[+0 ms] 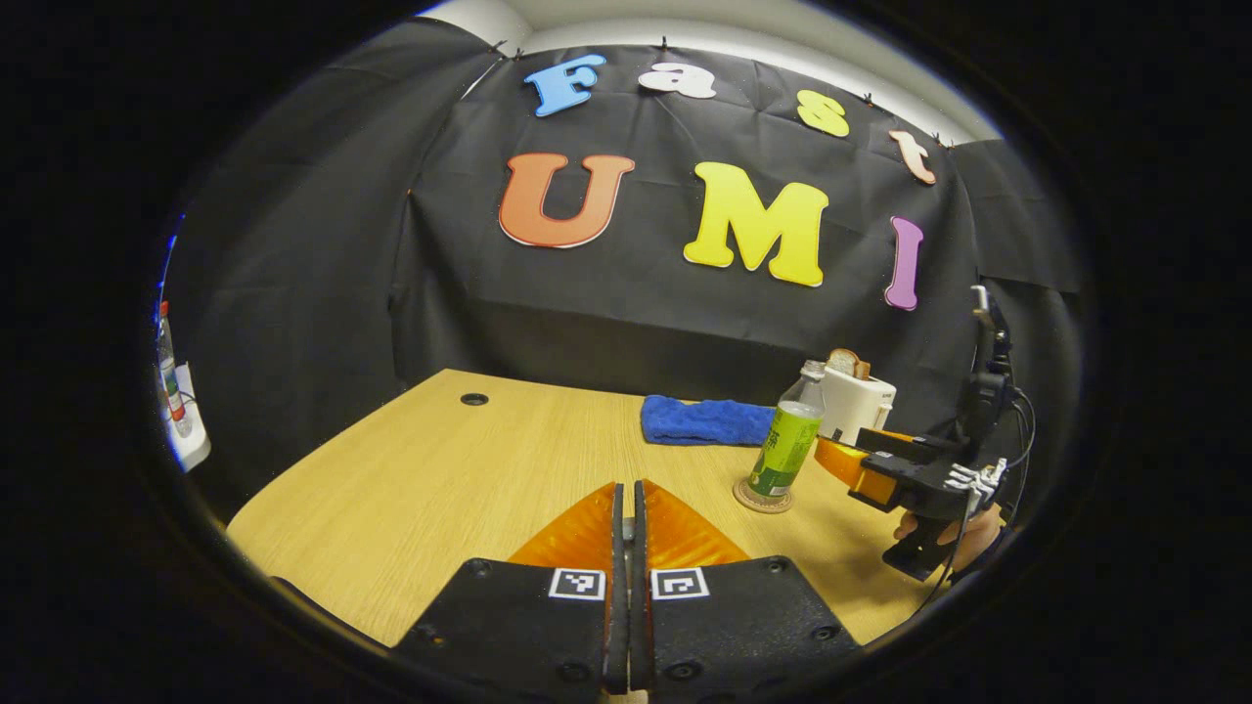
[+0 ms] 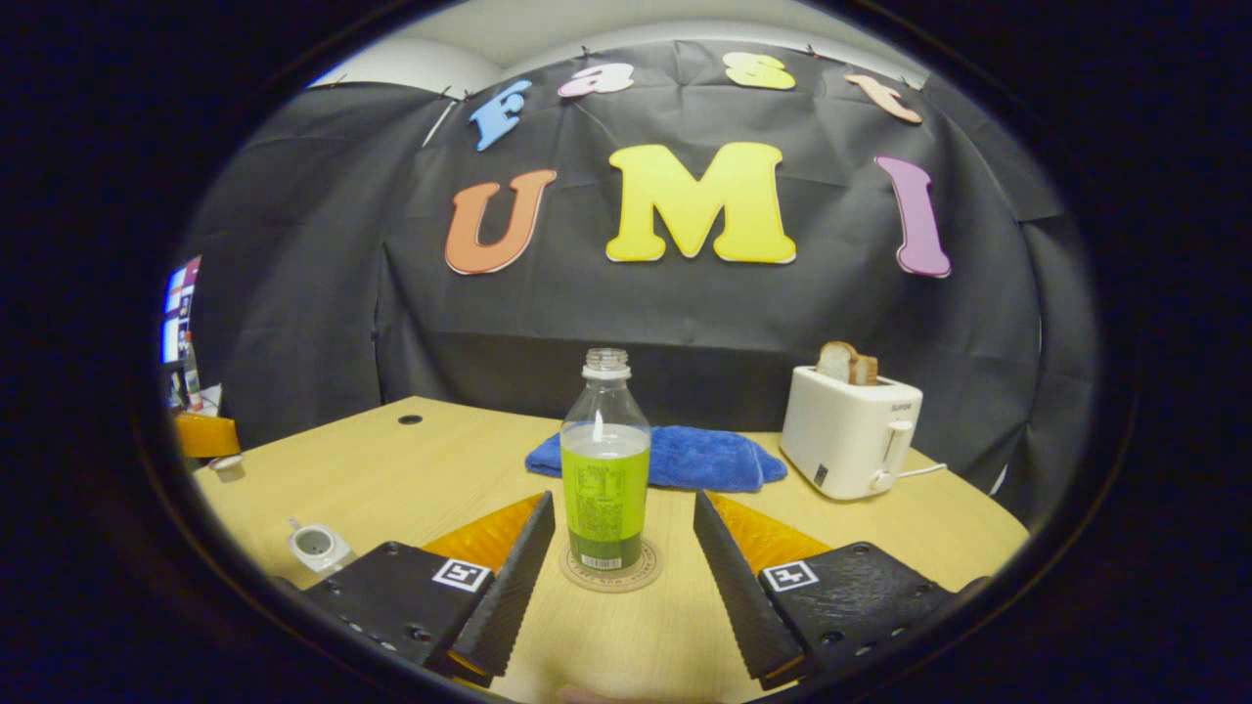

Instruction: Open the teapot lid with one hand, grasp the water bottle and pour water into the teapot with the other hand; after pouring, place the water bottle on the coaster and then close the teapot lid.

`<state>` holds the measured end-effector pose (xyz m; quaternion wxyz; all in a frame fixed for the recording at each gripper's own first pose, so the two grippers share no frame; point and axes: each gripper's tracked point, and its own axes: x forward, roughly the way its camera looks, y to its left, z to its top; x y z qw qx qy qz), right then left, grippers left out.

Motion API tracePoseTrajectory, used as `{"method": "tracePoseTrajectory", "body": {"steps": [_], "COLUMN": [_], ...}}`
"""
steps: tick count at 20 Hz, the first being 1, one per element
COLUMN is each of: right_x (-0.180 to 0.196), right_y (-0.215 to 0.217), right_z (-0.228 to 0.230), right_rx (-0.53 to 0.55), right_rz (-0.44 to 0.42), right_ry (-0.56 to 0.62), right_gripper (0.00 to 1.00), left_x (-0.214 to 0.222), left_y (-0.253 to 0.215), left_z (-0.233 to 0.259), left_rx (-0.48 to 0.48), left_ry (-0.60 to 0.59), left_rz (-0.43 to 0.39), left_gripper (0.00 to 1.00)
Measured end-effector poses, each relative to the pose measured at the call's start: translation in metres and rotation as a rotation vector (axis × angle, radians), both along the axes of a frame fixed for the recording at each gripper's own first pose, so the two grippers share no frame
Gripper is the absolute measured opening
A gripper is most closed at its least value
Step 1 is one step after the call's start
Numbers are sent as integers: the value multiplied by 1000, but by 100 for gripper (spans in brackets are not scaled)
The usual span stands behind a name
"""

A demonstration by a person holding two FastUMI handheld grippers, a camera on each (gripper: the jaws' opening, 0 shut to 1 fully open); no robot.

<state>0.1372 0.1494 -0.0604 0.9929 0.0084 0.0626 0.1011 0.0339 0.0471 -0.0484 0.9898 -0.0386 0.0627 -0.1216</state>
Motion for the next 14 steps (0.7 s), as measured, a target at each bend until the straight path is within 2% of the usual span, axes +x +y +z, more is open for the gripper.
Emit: {"method": "tracePoseTrajectory", "body": {"steps": [3, 6, 8, 11, 13, 14], "right_x": [-27, -51, -64, -86, -91, -101], "right_y": [-5, -17, -30, -59, -65, -68], "right_z": [-3, 5, 12, 14, 22, 25], "right_rx": [-15, -10, -30, -75, -86, -83], "right_rz": [31, 35, 9, -81, -73, -65], "right_ry": [-21, -55, -78, -83, -103, -117], "right_gripper": [86, 86, 86, 88, 89, 94], "left_x": [11, 21, 26, 33, 36, 37], "left_y": [2, -8, -17, -24, -29, -30], "left_z": [-13, -27, -35, -46, -45, -47], "left_rx": [2, -36, -67, -80, -79, -68], "left_ry": [21, 43, 60, 74, 52, 42], "left_rz": [18, -2, -23, -35, -31, -25], "left_gripper": [3, 4, 3, 3, 3, 3]}}
